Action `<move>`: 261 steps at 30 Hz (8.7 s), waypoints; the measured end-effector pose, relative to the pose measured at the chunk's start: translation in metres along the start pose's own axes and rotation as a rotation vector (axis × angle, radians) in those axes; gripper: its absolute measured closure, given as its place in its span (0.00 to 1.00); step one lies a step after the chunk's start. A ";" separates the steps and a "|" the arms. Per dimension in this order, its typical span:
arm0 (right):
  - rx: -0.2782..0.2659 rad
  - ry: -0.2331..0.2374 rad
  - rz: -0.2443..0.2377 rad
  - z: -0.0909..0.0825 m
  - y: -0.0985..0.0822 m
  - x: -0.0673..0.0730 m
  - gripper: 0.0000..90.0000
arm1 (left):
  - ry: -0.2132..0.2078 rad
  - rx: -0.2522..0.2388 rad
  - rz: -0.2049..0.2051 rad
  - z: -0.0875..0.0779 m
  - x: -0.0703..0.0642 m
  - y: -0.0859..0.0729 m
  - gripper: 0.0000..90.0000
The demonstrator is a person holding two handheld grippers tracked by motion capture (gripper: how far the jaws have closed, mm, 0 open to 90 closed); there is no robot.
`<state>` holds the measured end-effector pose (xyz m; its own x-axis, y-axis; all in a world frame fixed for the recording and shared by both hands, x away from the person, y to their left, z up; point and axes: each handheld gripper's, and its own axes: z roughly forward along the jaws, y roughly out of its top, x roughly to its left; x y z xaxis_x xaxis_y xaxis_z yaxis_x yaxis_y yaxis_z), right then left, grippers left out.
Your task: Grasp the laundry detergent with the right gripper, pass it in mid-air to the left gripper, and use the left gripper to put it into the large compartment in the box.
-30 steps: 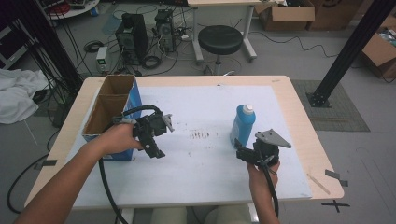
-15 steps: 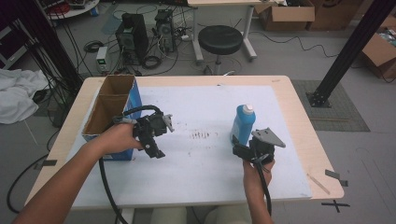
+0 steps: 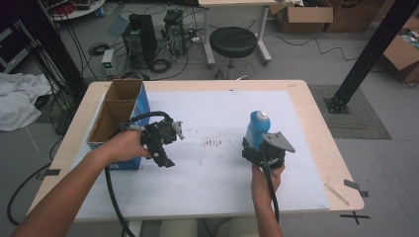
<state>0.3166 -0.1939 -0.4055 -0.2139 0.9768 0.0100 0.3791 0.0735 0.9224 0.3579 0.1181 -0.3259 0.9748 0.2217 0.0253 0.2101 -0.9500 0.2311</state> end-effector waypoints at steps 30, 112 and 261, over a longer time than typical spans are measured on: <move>0.005 -0.029 0.014 0.030 0.002 0.001 0.17 | -0.006 0.004 0.011 0.001 0.000 0.001 0.22; 0.000 -0.044 0.024 0.038 0.001 -0.004 0.48 | -0.020 -0.002 0.019 0.002 -0.001 0.001 0.23; 0.160 1.231 -0.696 0.015 0.063 0.036 0.50 | -0.006 -0.043 0.159 -0.068 -0.056 0.140 0.22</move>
<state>0.3467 -0.1507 -0.3527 -0.9982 -0.0564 -0.0201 -0.0483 0.5608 0.8265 0.3281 -0.0120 -0.2291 0.9959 0.0680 0.0591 0.0499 -0.9625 0.2665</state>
